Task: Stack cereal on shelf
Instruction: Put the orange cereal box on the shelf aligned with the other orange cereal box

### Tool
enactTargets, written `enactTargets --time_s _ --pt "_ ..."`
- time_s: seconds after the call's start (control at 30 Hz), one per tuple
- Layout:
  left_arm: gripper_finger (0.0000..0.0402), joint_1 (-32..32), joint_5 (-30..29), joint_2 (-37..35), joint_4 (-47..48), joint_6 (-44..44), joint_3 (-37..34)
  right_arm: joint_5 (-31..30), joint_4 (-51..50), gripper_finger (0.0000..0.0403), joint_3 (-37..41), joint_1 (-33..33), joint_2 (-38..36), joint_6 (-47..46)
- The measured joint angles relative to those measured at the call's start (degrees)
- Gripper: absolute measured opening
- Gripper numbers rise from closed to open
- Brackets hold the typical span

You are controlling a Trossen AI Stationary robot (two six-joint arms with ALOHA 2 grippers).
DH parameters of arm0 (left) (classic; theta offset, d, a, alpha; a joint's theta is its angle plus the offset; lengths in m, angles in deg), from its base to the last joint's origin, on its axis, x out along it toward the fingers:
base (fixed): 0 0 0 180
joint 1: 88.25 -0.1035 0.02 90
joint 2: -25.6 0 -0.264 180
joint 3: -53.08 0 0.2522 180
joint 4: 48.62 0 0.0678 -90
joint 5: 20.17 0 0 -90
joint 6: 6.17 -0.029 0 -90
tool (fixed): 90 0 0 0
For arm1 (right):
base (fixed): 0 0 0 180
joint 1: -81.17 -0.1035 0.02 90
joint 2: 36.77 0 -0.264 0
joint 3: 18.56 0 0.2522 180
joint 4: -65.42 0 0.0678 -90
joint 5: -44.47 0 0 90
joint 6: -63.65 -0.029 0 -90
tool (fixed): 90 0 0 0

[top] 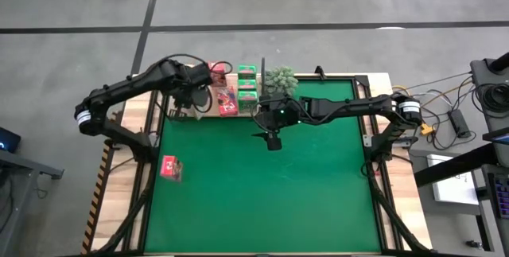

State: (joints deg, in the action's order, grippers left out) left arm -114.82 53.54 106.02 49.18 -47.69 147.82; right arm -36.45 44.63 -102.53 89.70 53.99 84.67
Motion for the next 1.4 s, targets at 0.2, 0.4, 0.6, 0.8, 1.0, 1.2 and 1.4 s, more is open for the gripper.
enactTargets --time_s 0.2,0.4,0.6,0.8,1.0,1.2,1.4 --pt "0.0143 -1.0 0.4 0.4 -2.1 -0.9 -3.0 0.0 0.0 0.0233 0.0 0.0 0.0 0.0" --pt "0.0262 -1.5 0.3 0.3 -3.4 -3.7 -3.7 0.2 -0.1 0.0233 0.1 0.0 0.0 0.0" --pt "0.0306 -3.4 0.3 0.2 -7.8 -7.4 -4.6 0.2 -0.4 0.0233 0.1 0.0 0.0 0.0" --pt "0.0300 -4.9 0.3 0.1 -10.1 -9.2 -7.7 0.1 -0.9 0.0233 0.1 0.0 0.0 0.0" --pt "0.0263 -4.9 0.4 0.1 -10.7 -9.1 -9.1 0.1 -0.8 0.0233 0.1 0.0 0.0 0.0" --pt "0.0206 -4.9 0.4 0.1 -10.6 -7.7 -8.8 0.0 -0.8 0.0233 0.1 0.0 0.0 0.0" --pt "0.0168 -4.9 1.3 0.1 -9.6 -5.1 -8.6 0.0 -0.9 0.0233 0.1 0.0 0.0 0.0"
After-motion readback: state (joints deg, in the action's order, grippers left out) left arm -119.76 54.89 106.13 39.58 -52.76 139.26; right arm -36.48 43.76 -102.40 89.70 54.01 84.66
